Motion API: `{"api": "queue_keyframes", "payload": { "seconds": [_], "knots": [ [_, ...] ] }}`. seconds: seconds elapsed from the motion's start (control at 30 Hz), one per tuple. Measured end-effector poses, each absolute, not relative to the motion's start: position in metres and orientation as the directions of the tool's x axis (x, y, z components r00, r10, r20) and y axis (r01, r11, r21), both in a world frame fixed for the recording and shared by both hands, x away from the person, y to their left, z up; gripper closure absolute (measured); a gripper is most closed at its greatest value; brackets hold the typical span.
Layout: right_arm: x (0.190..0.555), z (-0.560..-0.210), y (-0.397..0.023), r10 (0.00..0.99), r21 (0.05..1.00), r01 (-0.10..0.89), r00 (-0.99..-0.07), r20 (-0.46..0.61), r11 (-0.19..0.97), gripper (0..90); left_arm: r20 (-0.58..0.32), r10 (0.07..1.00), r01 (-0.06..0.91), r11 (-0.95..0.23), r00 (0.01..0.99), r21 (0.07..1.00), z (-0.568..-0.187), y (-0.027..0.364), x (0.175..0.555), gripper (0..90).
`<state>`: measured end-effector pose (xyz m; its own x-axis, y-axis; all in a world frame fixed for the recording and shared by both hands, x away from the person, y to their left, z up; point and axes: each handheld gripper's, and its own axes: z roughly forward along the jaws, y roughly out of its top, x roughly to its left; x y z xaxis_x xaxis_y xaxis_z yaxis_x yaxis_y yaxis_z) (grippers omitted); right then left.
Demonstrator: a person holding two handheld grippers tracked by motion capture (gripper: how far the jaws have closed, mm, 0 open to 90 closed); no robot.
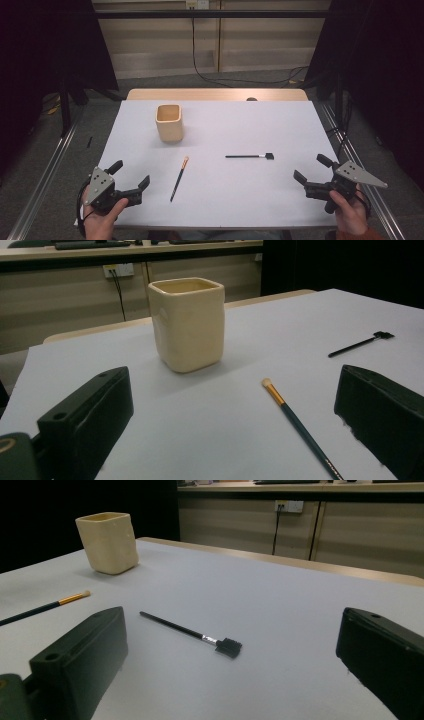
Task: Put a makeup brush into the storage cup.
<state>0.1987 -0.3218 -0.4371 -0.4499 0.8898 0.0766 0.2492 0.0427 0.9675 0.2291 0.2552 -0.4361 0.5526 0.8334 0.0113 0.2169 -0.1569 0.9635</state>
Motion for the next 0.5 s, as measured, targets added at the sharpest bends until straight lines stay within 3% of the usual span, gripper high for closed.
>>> {"api": "queue_keyframes", "payload": {
  "seconds": [0.5],
  "knots": [
    [0.1985, -0.4375, -0.3215, 0.882, 0.966, 0.254, -0.464, 0.085, 0.040, 0.0, -0.034, 0.818, 0.240, -0.129, 0.574, 0.962, -0.4362, 0.2517, 0.2257, 4.1]
  ]
}}
